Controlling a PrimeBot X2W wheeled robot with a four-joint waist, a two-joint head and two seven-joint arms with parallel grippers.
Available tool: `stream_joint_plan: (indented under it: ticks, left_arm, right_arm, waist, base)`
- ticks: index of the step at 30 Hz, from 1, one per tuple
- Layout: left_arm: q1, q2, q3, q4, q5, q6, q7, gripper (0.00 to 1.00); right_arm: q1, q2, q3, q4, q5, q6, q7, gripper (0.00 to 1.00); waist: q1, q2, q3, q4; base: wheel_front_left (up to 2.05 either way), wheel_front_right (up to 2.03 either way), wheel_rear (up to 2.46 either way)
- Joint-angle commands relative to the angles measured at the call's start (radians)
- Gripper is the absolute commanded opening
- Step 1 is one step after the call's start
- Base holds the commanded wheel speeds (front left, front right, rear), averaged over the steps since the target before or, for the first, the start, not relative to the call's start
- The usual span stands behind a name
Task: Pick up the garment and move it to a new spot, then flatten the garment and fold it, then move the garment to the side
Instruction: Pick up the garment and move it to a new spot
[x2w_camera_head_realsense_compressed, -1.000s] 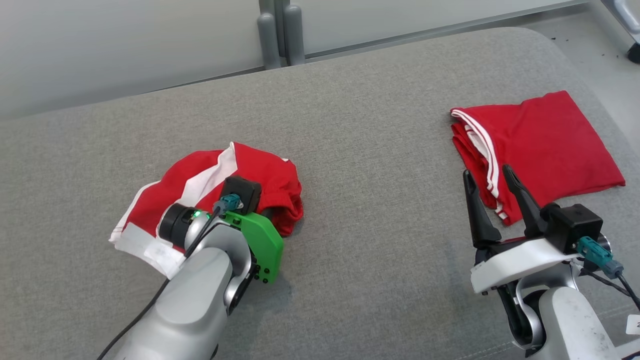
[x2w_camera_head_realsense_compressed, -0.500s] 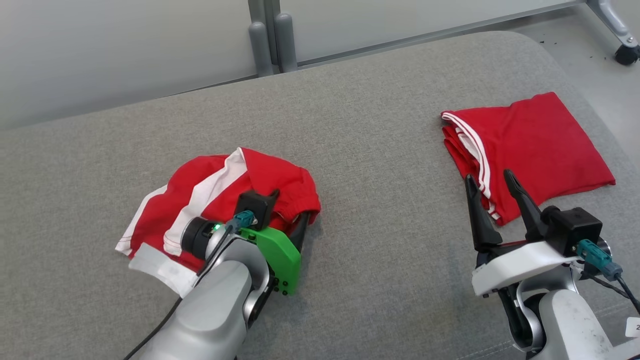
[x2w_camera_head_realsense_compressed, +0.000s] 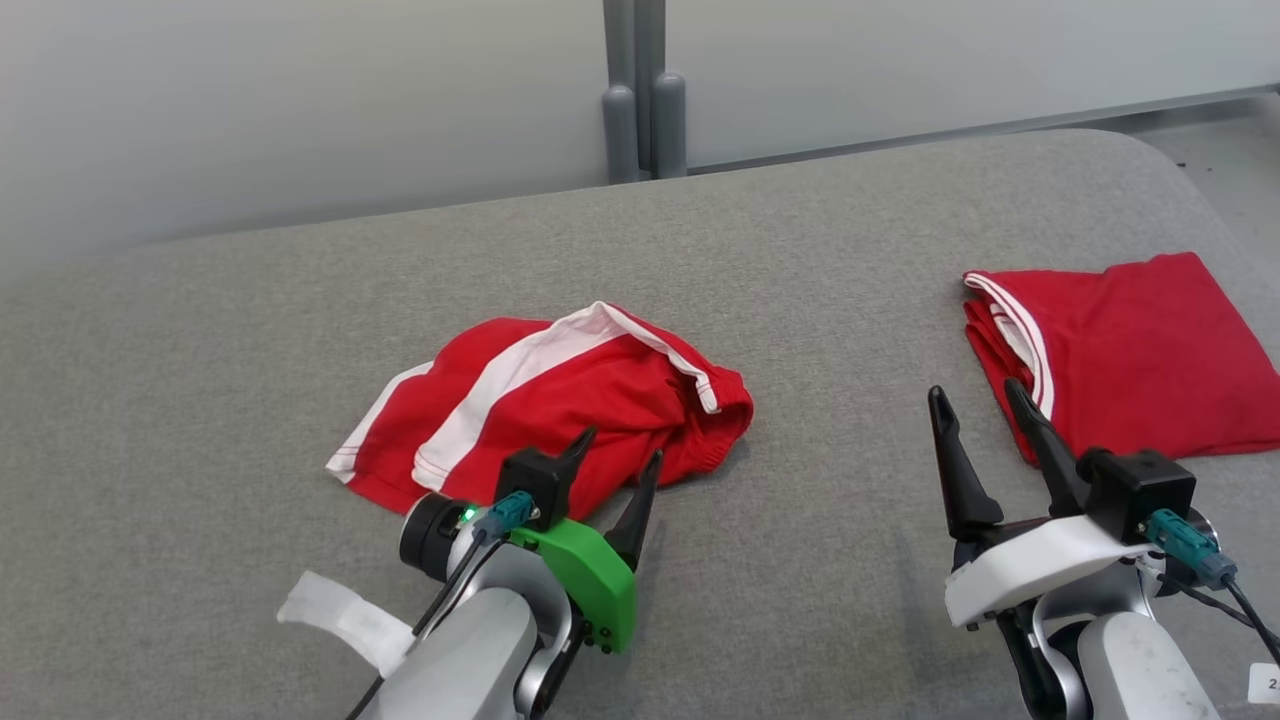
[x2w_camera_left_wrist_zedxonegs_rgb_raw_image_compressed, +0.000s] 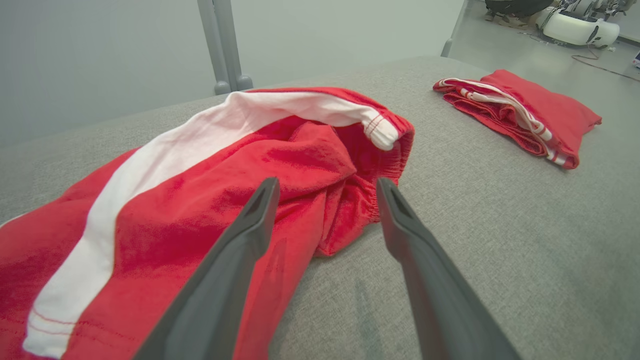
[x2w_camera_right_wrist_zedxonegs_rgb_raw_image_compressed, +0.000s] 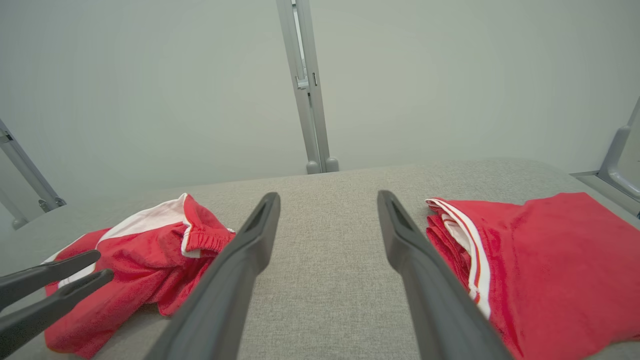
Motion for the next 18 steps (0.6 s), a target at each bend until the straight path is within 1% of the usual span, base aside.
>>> stream_joint_plan:
  ticks: [1,7,11,12,18]
  left_arm:
    - [0.019,0.013,0.005,-0.012,-0.008,0.009,-0.005,1.00]
    - [0.095,0.064,0.045,-0.103,-0.027,0.054,-0.014,1.00]
    - [0.152,0.107,0.088,-0.182,-0.038,0.095,-0.018,1.00]
    - [0.183,0.129,0.110,-0.224,-0.042,0.117,-0.020,1.00]
    - [0.271,0.181,0.156,-0.354,-0.051,0.173,-0.021,1.00]
  right_arm:
    - [0.016,-0.003,0.001,0.003,0.008,0.000,0.003,1.00]
    - [0.033,-0.003,0.017,0.018,0.021,0.000,0.004,1.00]
    - [0.035,-0.003,0.027,0.036,0.028,0.000,-0.003,1.00]
    - [0.035,-0.003,0.034,0.050,0.027,0.000,-0.006,1.00]
    - [0.003,-0.003,0.071,0.120,0.044,0.000,-0.021,1.00]
  waist:
    - [0.0000,0.0037,-0.026,0.035]
    - [0.0000,0.0037,-0.037,0.073]
    - [0.0000,0.0037,-0.045,0.094]
    - [0.0000,0.0037,-0.050,0.105]
    - [0.0000,0.0037,-0.053,0.150]
  base:
    - [0.00,0.00,0.00]
    - [0.00,0.00,0.00]
    - [0.00,0.00,0.00]
    - [0.00,0.00,0.00]
    - [0.00,0.00,0.00]
